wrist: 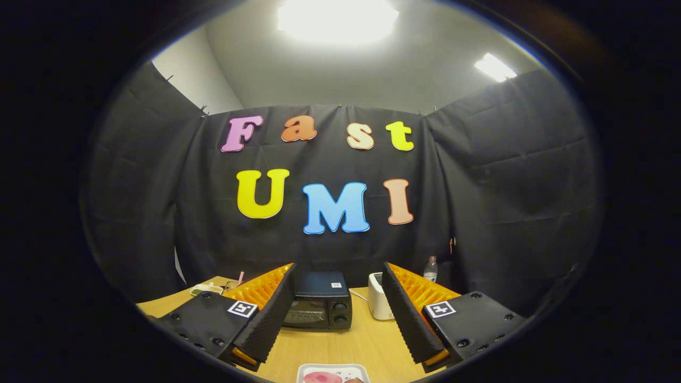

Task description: Open the toaster oven, put the food inside, and close the toaster oven door.

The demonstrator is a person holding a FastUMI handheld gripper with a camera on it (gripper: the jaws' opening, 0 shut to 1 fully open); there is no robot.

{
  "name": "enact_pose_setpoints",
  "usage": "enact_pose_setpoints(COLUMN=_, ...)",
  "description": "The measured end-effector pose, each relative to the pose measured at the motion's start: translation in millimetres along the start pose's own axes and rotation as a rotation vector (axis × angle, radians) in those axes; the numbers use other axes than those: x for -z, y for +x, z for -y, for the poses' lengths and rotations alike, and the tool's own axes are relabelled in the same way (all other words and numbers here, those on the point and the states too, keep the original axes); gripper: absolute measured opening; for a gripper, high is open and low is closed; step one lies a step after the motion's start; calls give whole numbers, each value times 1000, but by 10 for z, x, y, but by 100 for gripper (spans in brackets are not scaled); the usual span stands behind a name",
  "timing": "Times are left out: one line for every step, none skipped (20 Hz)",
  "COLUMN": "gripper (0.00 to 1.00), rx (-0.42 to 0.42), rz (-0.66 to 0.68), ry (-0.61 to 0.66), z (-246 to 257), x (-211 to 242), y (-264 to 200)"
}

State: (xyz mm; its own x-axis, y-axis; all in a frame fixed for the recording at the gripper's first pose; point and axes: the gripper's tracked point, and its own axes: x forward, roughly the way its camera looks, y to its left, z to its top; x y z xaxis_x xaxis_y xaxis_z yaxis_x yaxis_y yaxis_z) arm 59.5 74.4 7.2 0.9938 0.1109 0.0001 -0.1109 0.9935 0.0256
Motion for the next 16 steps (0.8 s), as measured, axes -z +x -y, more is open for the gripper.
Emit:
enact_pose_setpoints(gripper=98, rx=-14, rz=-7, ry=4, z=-68, x=40, y=96)
enact_pose_setpoints(gripper=99, rx=-30, rz=-15, ry=6, z=-146, x=73, y=198)
enact_pose_setpoints(gripper=98, rx=-45, rz=-23, ry=8, z=-229, x=121, y=306)
enact_pose_setpoints(gripper=98, rx=-60, rz=-29, ry=11, z=-301, x=158, y=409)
enact_pose_setpoints(gripper=98, rx=-76, rz=-36, ry=13, z=-393, x=205, y=511)
enact_pose_setpoints(gripper=98, rx=-91, rz=-43, ry=16, z=-472, x=253, y=621)
enact_pose_setpoints(gripper=98, rx=-107, rz=-53, ry=20, z=-558, x=311, y=718)
enact_pose_setpoints(gripper=98, rx=-121, rz=-63, ry=23, z=-635, x=368, y=820)
enact_pose_setpoints(gripper=99, rx=-133, rz=-74, ry=27, z=-717, x=442, y=927)
enact_pose_setpoints(gripper=99, rx=-146, rz=-84, ry=30, z=-792, x=504, y=1024)
enact_pose_setpoints(gripper=99, rx=-158, rz=-95, ry=32, z=-876, x=587, y=1129)
enact_pose_setpoints(gripper=99, rx=-168, rz=-108, ry=32, z=-943, x=676, y=1226)
enact_pose_setpoints(gripper=98, rx=-176, rz=-129, ry=30, z=-1008, x=794, y=1325)
enact_pose_setpoints(gripper=99, rx=-184, rz=-149, ry=25, z=-1058, x=897, y=1407)
enact_pose_setpoints(gripper=99, rx=-189, rz=-170, ry=20, z=-1114, x=1006, y=1486)
enact_pose_setpoints(gripper=99, rx=-192, rz=-188, ry=20, z=-1167, x=1103, y=1560)
